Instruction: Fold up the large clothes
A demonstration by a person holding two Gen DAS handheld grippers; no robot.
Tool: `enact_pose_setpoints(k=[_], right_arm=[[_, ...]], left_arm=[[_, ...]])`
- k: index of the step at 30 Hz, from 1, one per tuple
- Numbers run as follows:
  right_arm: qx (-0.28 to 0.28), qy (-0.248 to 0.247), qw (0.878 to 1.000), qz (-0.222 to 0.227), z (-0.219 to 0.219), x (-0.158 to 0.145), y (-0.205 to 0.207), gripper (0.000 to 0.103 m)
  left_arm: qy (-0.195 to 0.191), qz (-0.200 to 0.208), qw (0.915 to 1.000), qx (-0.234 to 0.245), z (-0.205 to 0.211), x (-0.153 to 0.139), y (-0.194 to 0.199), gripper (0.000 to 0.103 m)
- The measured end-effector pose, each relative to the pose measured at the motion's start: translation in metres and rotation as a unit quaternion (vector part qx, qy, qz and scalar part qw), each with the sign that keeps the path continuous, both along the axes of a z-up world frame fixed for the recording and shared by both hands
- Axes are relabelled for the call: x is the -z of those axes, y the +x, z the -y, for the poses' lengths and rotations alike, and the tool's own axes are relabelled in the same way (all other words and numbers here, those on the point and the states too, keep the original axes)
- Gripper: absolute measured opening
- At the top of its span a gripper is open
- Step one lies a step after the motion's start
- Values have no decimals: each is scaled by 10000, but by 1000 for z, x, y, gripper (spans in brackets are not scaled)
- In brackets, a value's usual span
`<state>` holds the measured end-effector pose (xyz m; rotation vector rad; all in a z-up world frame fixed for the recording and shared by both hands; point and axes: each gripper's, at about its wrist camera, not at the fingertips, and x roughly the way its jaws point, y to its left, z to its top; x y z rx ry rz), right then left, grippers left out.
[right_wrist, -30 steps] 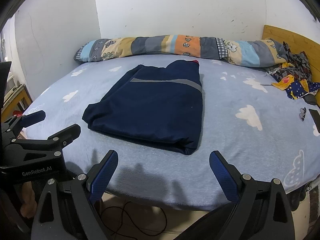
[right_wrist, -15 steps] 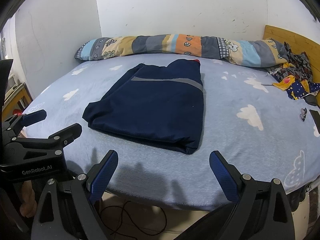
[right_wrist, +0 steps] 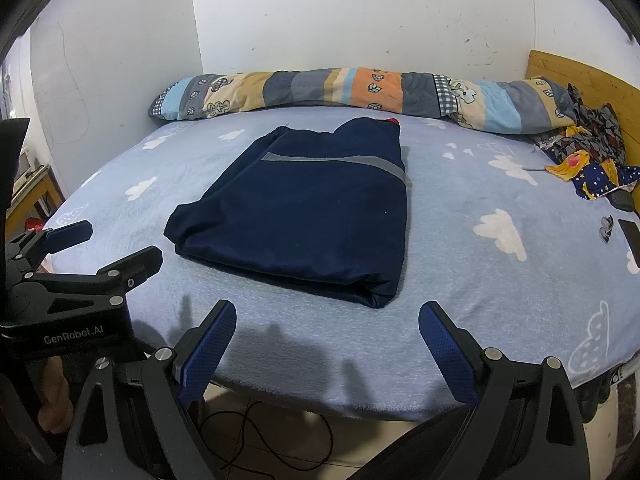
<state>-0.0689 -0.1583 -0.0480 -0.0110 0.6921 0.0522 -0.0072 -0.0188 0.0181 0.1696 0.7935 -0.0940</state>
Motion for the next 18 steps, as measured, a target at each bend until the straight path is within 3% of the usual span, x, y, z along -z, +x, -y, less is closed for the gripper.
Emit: enact_pose_setpoints(k=[18], right_arm=[[-4, -8, 10000, -10, 0, 0, 1, 95]], left_arm=[[-15, -58, 10000, -34, -4, 2, 3, 103]])
